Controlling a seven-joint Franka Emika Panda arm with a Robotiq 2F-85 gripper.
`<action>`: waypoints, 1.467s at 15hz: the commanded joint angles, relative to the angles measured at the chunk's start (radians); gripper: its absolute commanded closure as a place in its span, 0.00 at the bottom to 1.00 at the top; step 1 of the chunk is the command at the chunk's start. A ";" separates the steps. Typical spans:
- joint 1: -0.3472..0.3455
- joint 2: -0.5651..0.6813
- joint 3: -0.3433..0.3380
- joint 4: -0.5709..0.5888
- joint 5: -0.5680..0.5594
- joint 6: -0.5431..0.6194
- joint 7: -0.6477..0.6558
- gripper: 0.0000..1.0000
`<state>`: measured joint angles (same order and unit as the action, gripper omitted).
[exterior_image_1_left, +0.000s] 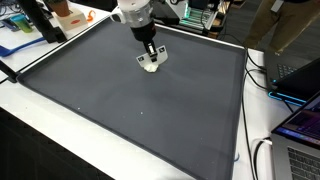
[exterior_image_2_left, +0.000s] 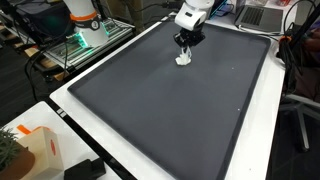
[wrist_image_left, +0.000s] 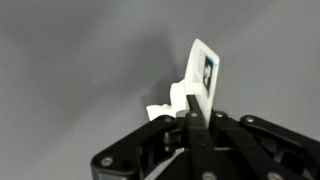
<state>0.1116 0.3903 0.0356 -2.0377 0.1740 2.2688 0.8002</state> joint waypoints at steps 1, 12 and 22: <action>-0.029 0.065 0.045 0.004 0.119 -0.050 -0.150 0.99; -0.070 0.034 0.052 0.007 0.241 -0.201 -0.495 0.99; 0.021 0.026 0.000 -0.019 0.205 -0.131 -0.264 0.99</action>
<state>0.0835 0.4199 0.0661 -2.0188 0.4095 1.9950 0.4422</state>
